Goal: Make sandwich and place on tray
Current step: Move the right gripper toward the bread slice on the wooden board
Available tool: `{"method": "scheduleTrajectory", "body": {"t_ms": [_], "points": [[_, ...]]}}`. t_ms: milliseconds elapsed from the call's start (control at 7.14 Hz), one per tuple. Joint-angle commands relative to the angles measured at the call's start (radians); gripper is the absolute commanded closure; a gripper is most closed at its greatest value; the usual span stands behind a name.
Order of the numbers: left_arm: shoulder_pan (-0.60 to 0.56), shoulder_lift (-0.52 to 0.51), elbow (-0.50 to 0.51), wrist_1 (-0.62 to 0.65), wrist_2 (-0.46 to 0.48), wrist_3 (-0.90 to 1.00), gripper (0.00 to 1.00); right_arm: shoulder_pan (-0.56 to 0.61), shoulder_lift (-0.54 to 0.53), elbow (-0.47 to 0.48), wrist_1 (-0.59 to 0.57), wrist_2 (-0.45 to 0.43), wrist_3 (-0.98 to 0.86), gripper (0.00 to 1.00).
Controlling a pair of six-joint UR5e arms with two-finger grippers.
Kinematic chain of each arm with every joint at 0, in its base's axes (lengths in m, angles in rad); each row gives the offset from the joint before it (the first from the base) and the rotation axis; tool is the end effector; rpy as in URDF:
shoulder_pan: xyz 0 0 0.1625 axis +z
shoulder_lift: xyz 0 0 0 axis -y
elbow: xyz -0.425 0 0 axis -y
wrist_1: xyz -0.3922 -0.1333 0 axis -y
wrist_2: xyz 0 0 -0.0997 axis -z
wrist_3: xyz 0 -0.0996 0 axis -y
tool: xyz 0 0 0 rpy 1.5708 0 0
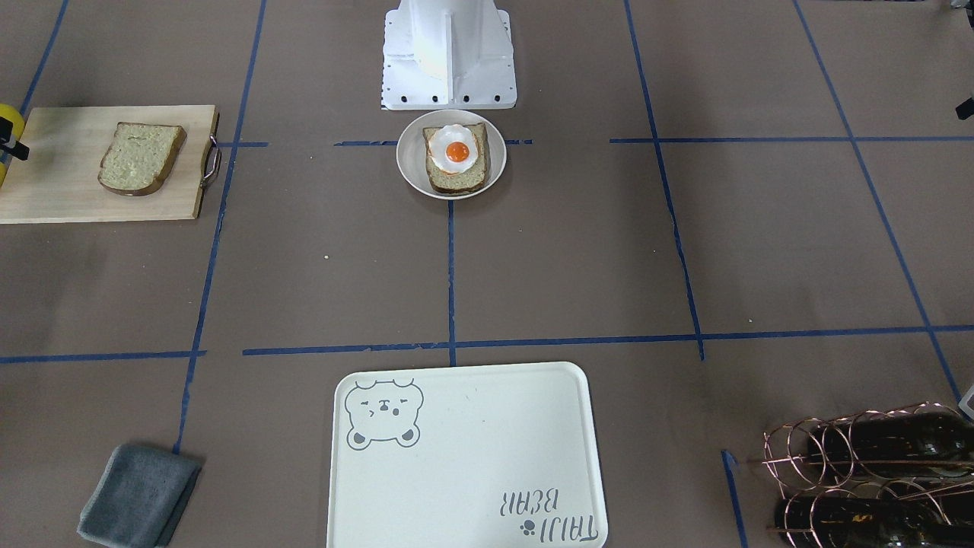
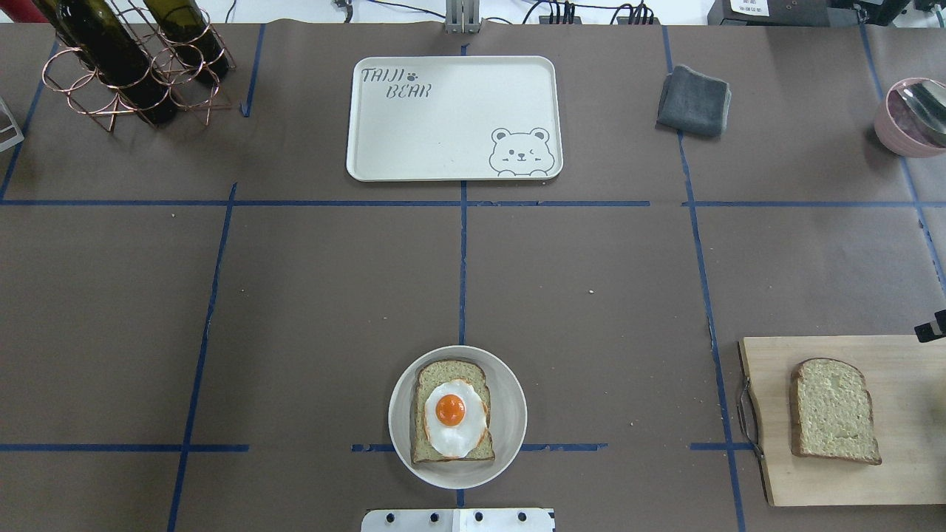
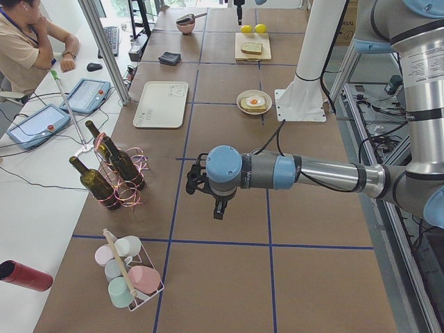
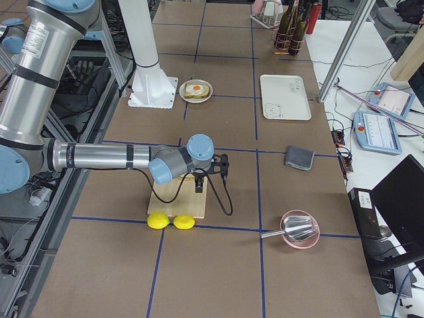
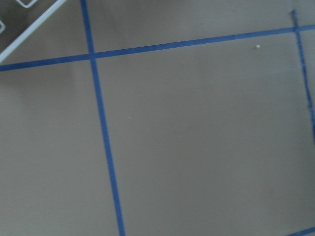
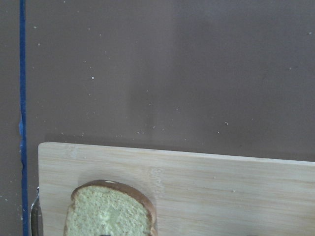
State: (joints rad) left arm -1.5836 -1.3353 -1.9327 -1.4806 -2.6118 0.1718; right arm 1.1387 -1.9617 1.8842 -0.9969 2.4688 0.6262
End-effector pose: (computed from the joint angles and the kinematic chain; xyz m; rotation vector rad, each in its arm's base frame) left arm -0.0524 -0.3907 0.5730 0.1288 1.0347 0.1632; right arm -0.0947 -0.3377 0.5929 -0.0445 -0.9900 -0.0448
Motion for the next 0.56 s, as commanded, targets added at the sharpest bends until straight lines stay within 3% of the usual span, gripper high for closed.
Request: {"method": "scheduleTrajectory", "body": {"t_ms": [0,420], "points": [[0.007,0.001,0.000,-0.001,-0.043,0.000,0.00,-0.213,-0.051,0.000,0.258,-0.176,0.283,0.04],[0.007,0.001,0.003,-0.004,-0.047,-0.002,0.00,-0.362,-0.094,-0.022,0.443,-0.283,0.516,0.08]]}}
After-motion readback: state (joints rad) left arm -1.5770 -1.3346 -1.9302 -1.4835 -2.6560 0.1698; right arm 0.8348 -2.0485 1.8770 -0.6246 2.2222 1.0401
